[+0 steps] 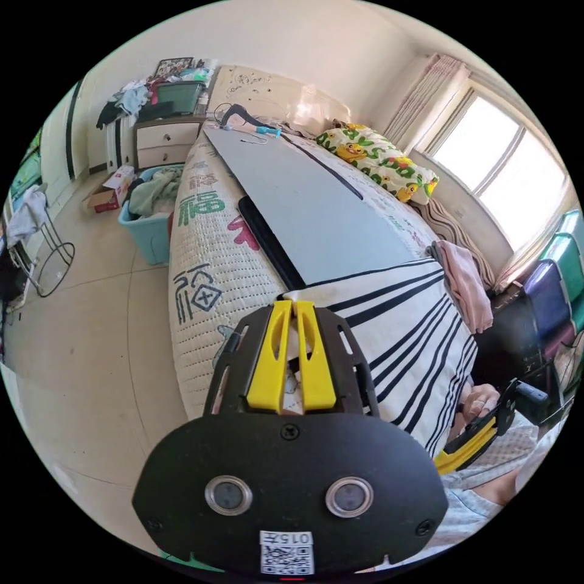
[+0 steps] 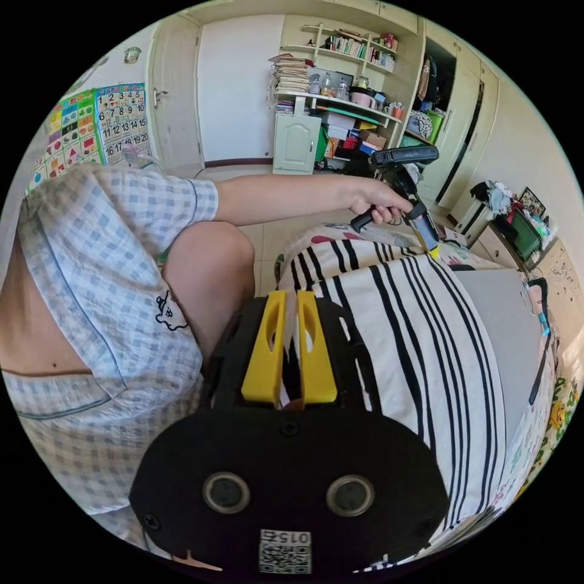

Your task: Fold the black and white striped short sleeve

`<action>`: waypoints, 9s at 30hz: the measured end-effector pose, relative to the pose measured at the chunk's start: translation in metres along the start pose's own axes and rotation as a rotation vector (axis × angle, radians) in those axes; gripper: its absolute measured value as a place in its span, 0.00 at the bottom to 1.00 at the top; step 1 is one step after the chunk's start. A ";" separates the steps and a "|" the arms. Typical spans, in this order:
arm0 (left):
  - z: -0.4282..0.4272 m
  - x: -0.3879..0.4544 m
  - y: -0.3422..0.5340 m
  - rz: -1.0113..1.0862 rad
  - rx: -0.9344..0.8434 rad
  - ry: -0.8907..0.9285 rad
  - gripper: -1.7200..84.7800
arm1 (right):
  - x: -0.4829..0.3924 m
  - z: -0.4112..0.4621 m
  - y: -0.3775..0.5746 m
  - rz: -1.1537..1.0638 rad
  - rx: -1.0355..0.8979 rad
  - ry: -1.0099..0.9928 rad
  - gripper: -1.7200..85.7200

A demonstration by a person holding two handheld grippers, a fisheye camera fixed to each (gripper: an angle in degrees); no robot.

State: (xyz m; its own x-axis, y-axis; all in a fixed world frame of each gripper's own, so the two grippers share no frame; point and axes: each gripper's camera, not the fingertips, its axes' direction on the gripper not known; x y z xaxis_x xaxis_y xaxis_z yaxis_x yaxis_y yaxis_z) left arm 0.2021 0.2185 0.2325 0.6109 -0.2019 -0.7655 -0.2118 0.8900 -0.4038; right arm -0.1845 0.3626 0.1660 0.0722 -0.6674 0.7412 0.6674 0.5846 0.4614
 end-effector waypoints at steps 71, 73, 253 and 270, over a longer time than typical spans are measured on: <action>0.001 0.235 -0.174 0.380 0.310 0.528 0.03 | -0.056 -0.299 -0.016 0.225 0.414 0.179 0.02; 0.007 0.181 -0.146 0.334 0.263 0.503 0.03 | -0.048 -0.243 -0.057 0.209 0.324 0.044 0.02; -0.160 0.346 0.116 0.907 -0.161 0.138 0.05 | 0.009 -0.217 0.065 0.513 -0.025 0.198 0.12; -0.022 0.081 -0.021 0.283 0.080 0.270 0.15 | 0.239 -0.248 -0.023 0.922 0.268 0.175 0.16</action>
State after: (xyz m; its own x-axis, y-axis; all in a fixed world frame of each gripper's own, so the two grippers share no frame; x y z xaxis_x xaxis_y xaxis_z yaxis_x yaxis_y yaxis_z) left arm 0.2395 0.1743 0.1678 0.3118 -0.0350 -0.9495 -0.2766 0.9527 -0.1260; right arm 0.0013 0.0747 0.2118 0.6050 0.0576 0.7942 0.1048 0.9829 -0.1511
